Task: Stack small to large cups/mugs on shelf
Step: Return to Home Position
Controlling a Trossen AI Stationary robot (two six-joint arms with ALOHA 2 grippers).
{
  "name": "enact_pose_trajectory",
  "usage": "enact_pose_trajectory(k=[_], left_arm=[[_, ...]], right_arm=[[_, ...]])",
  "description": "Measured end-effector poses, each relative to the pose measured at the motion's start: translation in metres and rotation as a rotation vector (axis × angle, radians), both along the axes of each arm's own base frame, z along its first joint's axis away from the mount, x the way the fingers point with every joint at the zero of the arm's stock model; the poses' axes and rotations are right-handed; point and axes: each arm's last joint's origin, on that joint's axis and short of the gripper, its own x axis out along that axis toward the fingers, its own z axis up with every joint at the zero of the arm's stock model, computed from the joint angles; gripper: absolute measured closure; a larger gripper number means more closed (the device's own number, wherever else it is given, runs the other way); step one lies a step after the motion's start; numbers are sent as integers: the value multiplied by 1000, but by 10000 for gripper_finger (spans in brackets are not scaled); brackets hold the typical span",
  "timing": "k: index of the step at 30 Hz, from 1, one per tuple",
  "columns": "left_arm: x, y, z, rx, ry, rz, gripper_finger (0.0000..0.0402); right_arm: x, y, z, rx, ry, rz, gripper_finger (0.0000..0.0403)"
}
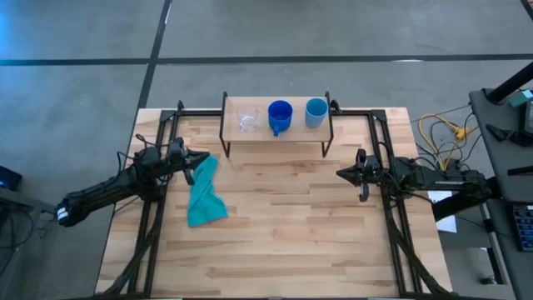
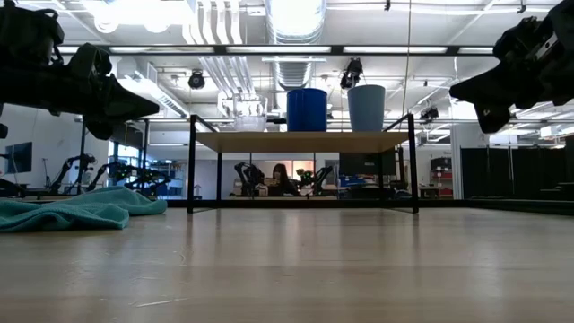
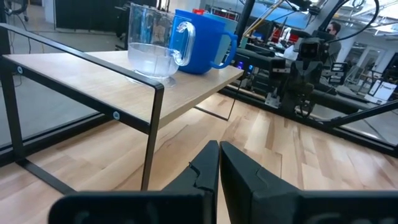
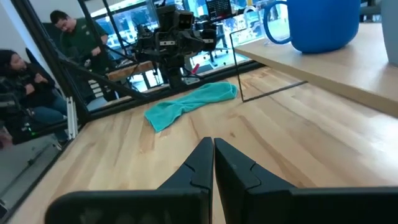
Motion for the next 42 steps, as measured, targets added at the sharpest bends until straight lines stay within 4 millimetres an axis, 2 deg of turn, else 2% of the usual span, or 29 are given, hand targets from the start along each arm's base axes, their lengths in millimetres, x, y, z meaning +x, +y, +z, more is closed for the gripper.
enact_pose_trajectory(k=[42], left_arm=[[0, 0, 0, 1, 0, 3, 402]], right_arm=[[0, 0, 0, 13, -1, -1, 394]])
